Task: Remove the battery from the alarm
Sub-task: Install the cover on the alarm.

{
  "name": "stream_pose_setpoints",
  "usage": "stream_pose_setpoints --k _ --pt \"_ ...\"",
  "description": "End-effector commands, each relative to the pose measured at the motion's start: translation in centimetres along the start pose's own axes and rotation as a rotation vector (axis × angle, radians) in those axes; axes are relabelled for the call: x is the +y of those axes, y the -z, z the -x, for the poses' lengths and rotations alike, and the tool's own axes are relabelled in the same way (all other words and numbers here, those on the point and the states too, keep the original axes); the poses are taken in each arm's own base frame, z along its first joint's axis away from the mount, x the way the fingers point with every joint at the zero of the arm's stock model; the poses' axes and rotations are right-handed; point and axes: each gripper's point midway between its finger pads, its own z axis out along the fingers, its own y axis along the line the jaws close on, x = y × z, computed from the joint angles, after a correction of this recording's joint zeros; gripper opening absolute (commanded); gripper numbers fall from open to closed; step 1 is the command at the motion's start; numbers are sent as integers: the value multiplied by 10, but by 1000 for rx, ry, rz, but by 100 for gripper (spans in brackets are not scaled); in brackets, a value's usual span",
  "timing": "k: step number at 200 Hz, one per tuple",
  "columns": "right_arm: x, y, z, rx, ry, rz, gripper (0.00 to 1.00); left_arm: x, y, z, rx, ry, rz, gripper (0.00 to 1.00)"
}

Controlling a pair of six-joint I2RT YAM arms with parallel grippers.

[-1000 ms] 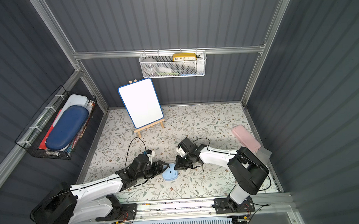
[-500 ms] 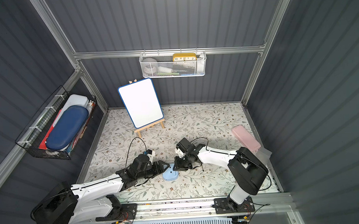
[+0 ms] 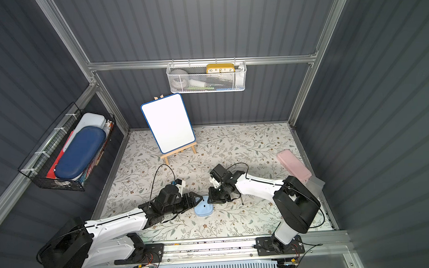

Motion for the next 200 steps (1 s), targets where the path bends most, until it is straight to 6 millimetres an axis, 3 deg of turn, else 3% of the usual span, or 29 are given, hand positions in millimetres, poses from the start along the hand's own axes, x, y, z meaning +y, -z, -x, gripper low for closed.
stream_pose_setpoints --k 1,97,152,200 --pt "-2 11 2 -22 27 -48 30 -4 2 -2 7 -4 -11 74" --pt "-6 -3 -3 33 56 -92 33 -4 2 -2 3 -4 -12 75" --pt "-25 -19 -9 60 25 -177 32 -2 4 -3 0 -3 -15 75" --pt "-8 -8 -5 27 36 -116 32 -3 3 -3 0 -1 -16 75"
